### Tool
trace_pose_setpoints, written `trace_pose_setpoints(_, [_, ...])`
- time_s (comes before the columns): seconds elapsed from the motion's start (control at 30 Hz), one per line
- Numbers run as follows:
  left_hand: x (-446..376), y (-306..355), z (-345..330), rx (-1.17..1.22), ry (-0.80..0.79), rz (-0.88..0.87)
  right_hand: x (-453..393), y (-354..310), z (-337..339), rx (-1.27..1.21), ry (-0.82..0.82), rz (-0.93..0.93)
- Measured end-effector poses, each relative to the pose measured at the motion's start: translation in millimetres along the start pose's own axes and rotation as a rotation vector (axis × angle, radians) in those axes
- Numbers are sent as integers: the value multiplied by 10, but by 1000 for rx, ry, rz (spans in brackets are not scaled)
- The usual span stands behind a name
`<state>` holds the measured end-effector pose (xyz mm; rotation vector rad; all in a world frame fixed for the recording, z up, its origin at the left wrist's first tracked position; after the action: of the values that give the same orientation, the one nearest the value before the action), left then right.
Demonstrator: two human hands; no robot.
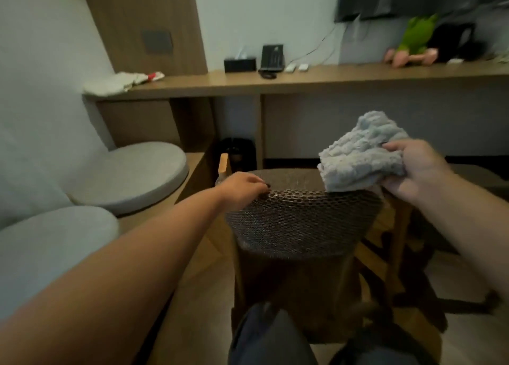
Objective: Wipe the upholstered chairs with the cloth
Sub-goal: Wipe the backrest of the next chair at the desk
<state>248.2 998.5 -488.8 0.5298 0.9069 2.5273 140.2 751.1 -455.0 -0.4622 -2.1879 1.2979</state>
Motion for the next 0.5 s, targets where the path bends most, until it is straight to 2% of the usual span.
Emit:
trace_pose_setpoints(0.13, [518,498,-124,-269,-97,-121,444,-566,404,51,191,171])
trace_pose_setpoints(0.23, [671,767,-224,-229,-42,-248,656,-894,594,86,277,320])
trace_pose_setpoints(0.3, [675,871,-316,-171,26,-333,696,-927,706,150,317,368])
trace_pose_setpoints(0.37, [599,907,-465,-208,16,-357,674,-882,833,237,354,391])
trace_pose_setpoints(0.5, [341,1033,-710,-529,-33,-412,477,-827,1080,371,387,444])
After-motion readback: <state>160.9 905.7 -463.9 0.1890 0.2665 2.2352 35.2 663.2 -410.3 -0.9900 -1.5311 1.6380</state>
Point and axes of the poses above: each hand's wrist, its own x-axis away from the middle knuckle, its own z-axis out of the back of the hand, y = z × x, the point moved 10 cm from there along -x, towards the middle knuckle
